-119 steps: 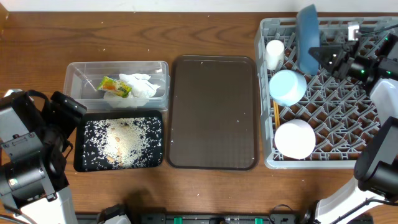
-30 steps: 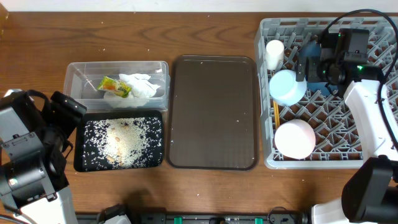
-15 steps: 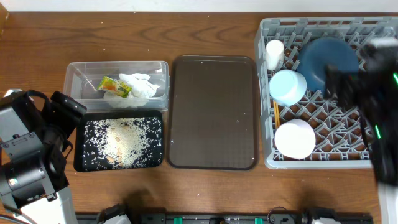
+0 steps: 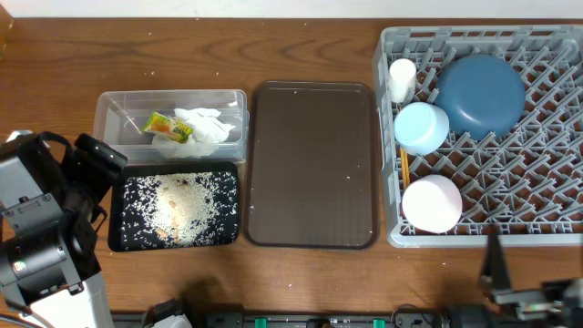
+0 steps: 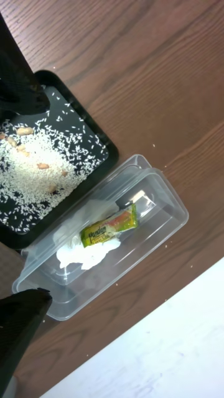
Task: Sort waste into correct bins and load items into the dishwasher rack
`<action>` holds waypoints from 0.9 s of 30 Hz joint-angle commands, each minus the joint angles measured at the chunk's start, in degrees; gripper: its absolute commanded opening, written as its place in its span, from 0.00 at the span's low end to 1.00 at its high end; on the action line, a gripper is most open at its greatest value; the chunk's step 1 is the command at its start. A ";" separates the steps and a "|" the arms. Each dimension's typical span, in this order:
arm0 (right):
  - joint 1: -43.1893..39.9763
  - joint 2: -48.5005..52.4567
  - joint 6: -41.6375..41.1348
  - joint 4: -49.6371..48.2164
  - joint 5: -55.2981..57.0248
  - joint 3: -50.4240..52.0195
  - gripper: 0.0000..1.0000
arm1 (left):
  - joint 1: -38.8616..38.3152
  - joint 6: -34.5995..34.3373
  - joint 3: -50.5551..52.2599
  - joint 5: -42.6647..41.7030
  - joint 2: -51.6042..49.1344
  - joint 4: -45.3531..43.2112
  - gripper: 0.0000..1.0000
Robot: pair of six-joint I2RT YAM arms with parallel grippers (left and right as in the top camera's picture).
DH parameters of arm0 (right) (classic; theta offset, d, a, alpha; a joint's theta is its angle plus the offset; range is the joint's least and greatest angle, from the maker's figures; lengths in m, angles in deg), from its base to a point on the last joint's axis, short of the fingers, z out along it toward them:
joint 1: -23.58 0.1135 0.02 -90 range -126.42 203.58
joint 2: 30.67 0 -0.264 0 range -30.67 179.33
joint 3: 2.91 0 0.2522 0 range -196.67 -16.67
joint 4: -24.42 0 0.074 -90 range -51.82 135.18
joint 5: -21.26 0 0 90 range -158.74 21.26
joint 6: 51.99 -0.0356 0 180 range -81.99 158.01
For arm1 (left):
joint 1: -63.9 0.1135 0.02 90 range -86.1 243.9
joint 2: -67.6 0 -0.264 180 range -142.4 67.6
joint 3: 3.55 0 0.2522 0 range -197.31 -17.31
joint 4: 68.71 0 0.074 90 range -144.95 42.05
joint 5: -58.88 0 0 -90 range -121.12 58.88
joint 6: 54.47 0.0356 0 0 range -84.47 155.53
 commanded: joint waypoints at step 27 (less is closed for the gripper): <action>0.35 -9.14 -1.79 -33.90 -3.02 54.14 0.99 | 0.31 0.33 -0.31 0.07 0.02 0.02 0.91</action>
